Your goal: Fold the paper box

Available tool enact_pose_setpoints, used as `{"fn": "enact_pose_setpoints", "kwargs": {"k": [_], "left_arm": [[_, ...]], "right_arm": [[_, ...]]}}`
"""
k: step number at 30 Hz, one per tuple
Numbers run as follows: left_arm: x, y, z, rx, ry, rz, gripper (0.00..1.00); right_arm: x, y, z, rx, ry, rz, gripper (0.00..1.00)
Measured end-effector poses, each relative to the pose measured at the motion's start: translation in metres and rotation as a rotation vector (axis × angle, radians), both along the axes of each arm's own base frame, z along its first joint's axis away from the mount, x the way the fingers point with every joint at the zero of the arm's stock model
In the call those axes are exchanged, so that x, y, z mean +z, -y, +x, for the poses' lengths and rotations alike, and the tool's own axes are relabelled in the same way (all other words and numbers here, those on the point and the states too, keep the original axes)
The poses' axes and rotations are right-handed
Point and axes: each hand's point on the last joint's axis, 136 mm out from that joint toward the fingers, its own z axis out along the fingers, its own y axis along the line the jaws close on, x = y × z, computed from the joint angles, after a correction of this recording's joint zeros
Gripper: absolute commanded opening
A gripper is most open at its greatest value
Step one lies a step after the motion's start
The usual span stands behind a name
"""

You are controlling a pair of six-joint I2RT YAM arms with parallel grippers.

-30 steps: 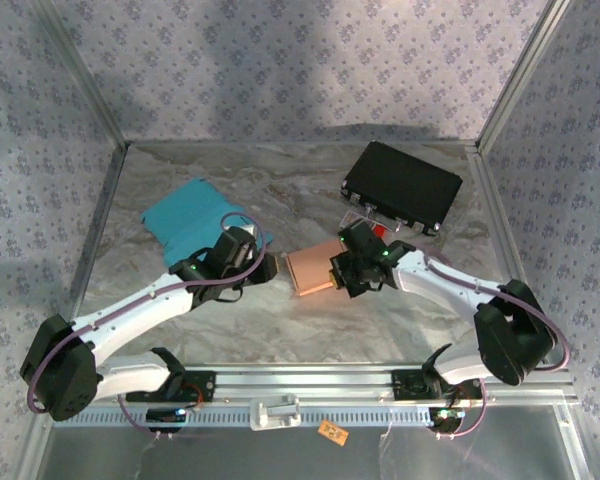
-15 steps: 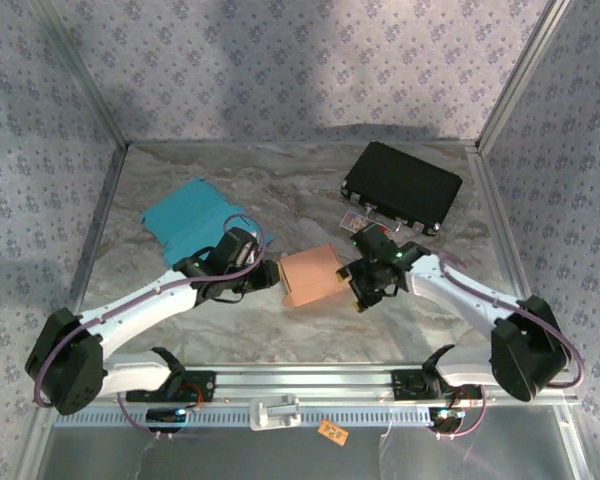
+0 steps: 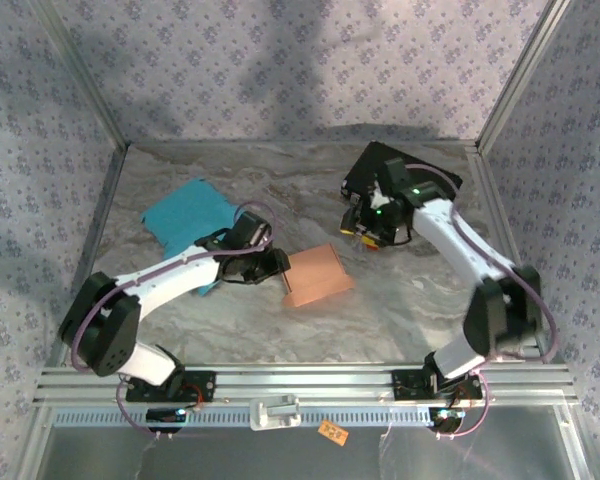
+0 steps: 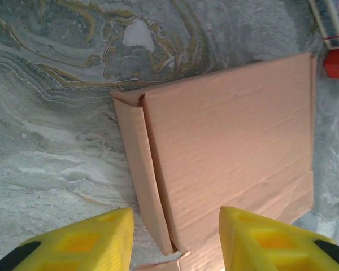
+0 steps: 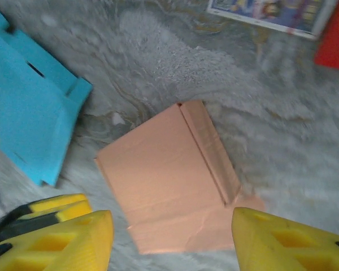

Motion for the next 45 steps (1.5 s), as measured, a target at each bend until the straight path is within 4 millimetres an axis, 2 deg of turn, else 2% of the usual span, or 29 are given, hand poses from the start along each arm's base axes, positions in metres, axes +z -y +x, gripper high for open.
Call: {"fn": "enact_pose_setpoints", "kwargs": {"k": [3,5,8,13,20,25,31,35,39,45], "left_arm": [[-0.011,0.000,-0.002,0.013,-0.041,0.014,0.44],[-0.013,0.002,-0.002,0.016,-0.051,0.008,0.43],[-0.016,0.005,0.000,0.019,-0.057,-0.003,0.43],[-0.026,0.010,0.003,0.023,-0.070,-0.011,0.40],[-0.032,0.009,0.001,0.023,-0.078,-0.004,0.40],[-0.031,0.012,0.003,0.020,-0.069,-0.014,0.39],[-0.036,0.016,0.005,0.014,-0.060,-0.035,0.31],[-0.035,0.019,0.006,0.011,-0.050,-0.050,0.23],[-0.035,0.021,0.007,0.007,-0.039,-0.064,0.18],[-0.033,0.019,0.010,0.003,-0.023,-0.080,0.09]], "right_arm": [[-0.041,-0.009,-0.002,0.131,-0.072,-0.027,0.60],[-0.055,-0.014,-0.005,0.189,-0.097,-0.027,0.58],[-0.067,-0.021,-0.010,0.257,-0.112,-0.024,0.56],[-0.082,-0.028,-0.017,0.320,-0.121,-0.036,0.53],[-0.105,-0.026,-0.023,0.335,-0.171,-0.057,0.46],[-0.104,-0.028,-0.023,0.342,-0.163,-0.054,0.42],[-0.104,-0.031,-0.023,0.348,-0.158,-0.046,0.40],[-0.104,-0.029,-0.024,0.345,-0.155,-0.039,0.48],[-0.105,-0.023,-0.025,0.345,-0.157,-0.017,0.62],[-0.109,-0.012,-0.020,0.315,-0.153,0.034,0.91]]}}
